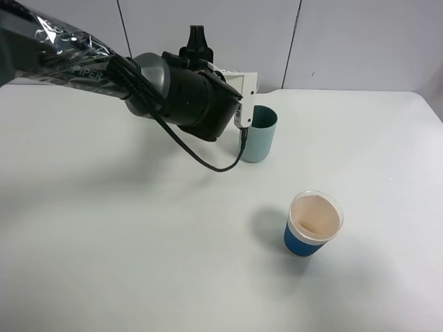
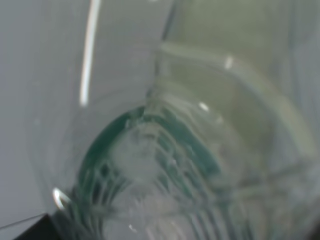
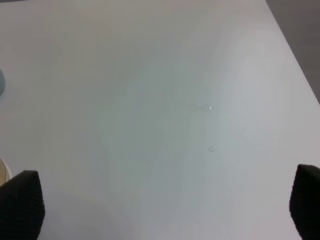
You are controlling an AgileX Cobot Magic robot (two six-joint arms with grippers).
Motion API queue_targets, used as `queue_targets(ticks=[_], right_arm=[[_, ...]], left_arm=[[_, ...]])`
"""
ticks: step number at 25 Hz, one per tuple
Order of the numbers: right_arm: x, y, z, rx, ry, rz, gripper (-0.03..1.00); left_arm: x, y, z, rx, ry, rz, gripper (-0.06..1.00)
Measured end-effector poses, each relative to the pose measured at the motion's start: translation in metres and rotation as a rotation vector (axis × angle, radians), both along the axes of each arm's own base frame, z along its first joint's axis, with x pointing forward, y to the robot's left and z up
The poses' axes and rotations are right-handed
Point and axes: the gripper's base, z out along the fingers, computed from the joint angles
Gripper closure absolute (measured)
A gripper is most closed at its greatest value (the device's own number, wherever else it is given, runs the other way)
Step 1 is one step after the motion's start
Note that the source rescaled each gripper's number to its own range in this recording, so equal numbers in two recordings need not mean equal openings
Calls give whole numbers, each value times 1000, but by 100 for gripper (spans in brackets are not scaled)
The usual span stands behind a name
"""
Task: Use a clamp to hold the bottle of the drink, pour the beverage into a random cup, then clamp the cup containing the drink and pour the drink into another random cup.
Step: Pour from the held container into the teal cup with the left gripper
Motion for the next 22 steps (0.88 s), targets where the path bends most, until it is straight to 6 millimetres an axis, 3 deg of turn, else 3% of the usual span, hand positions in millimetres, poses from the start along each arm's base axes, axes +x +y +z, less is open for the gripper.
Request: queue_targets(ticks=[22], right_arm=[[0, 0, 0, 0, 0, 0, -3]], left_arm=[[2, -1, 8, 136, -50, -45, 88]])
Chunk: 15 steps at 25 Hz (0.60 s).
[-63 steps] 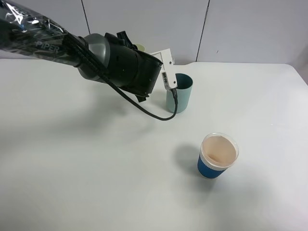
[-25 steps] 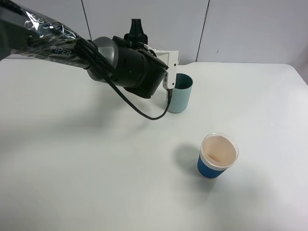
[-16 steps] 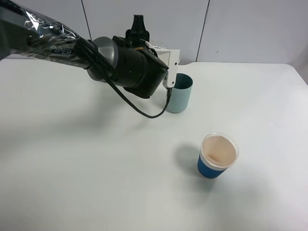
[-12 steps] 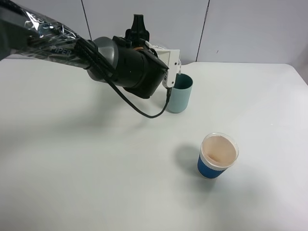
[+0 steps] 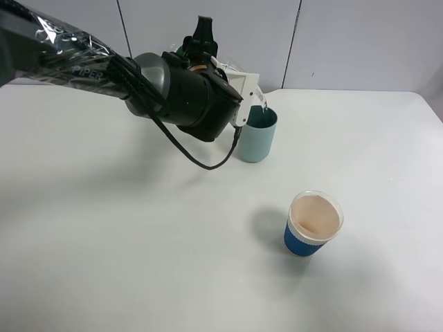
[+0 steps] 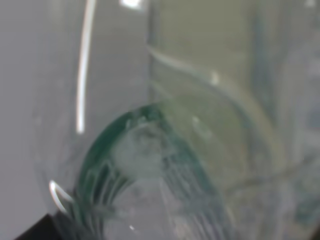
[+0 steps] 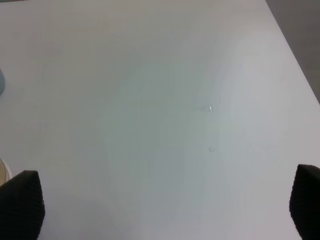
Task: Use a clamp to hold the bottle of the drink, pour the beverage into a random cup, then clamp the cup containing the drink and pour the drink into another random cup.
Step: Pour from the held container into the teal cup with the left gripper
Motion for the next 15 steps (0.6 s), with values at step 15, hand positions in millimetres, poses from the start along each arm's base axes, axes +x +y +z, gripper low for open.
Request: queue_targets(ticks=[15], right_arm=[[0, 0, 0, 0, 0, 0, -3]], left_arm=[[0, 0, 0, 24, 2, 1, 88]])
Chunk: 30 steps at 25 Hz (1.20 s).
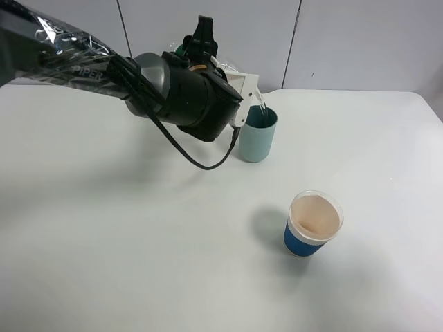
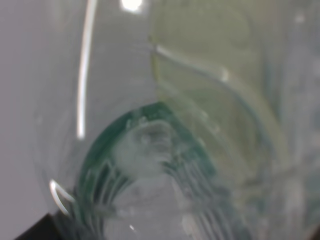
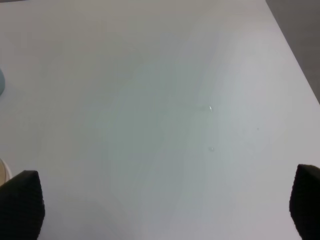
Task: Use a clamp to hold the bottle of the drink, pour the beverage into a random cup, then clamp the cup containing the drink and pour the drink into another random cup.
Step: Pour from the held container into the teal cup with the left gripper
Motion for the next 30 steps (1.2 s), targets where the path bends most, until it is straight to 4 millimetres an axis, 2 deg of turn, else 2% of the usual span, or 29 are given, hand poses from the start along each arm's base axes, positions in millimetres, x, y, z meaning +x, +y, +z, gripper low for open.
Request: queue_targets(ticks=[30], right_arm=[[0, 0, 0, 0, 0, 0, -3]], left_arm=[[1, -1, 5, 108, -23, -27, 88]])
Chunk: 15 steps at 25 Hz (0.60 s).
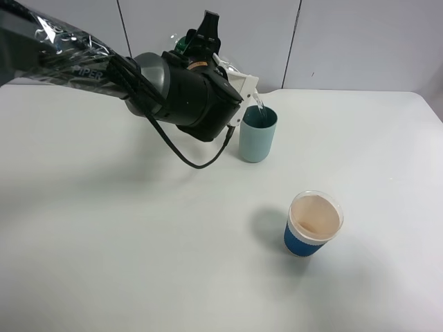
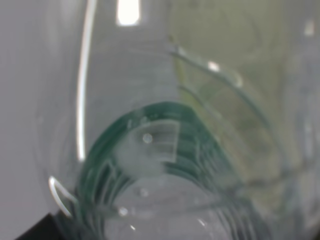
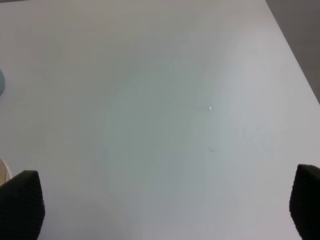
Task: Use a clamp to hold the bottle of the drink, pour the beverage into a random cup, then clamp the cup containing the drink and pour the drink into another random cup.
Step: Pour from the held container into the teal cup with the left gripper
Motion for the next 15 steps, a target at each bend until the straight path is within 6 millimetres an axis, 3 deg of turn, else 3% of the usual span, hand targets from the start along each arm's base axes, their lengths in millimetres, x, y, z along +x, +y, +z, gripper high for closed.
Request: queue_targets(ticks=[15], right_arm=[[0, 0, 0, 0, 0, 0, -3]], left_arm=[[1, -2, 4, 95, -8, -24, 88]])
